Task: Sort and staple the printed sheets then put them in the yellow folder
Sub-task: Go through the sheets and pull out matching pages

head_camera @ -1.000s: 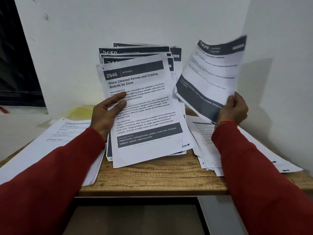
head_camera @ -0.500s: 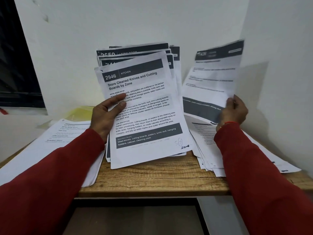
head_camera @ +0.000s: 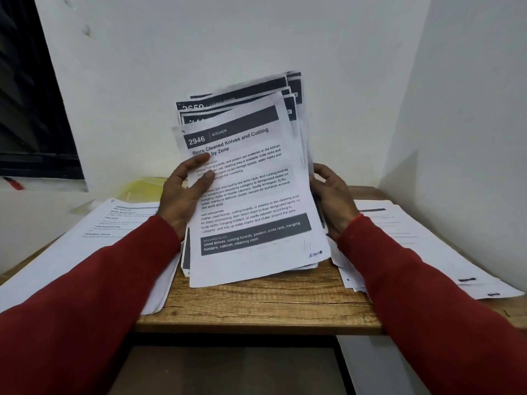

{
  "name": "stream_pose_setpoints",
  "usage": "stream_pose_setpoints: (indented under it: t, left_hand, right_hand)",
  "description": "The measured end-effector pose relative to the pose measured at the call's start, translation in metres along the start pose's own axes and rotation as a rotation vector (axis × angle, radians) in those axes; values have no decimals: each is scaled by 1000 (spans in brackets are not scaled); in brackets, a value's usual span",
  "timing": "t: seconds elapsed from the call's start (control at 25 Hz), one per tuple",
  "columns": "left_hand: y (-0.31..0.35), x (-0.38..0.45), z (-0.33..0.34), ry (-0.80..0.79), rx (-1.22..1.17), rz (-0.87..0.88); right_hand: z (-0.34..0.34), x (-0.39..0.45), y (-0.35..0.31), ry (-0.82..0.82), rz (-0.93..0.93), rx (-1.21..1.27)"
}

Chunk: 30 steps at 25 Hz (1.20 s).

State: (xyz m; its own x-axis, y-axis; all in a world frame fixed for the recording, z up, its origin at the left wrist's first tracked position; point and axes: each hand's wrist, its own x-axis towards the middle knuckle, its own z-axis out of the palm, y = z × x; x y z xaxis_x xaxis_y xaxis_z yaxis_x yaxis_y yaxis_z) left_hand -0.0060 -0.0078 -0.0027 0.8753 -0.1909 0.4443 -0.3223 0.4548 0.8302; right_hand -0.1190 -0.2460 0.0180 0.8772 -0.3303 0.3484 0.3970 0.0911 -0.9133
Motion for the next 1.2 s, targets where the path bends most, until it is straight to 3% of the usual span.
stream_pose_setpoints:
  t: [0.16,0.24,0.4,0.52,0.64,0.8,0.88,1.08,1.2]
  left_hand:
    - [-5,1,1,-51,96,3]
    - [-6,0,-1,-45,175,92]
    - [6,-11,11,2,271,173]
    - [26,-12,27,31,332,164]
    - [65,-10,50,40,515,339]
    - [110,-18,78,54,481,524]
    - [105,-26,72,39,484,491]
    - [33,-61,30,-126,600,192]
    - [32,-40,25,-150,598,166]
  right_hand:
    - [3,-1,5,-59,39,-46]
    - [2,-2,3,-85,97,-61]
    - [1,-2,4,-155,-59,-239]
    - [1,-4,-2,-81,-145,-252]
    - [10,-10,-28,24,-247,-173]
    - [20,-11,-71,64,-344,-132]
    - [19,-15,-70,34,-298,-132]
    - [-5,-37,-16,-54,-123,-284]
    - [-2,-20,-28,-67,-101,-306]
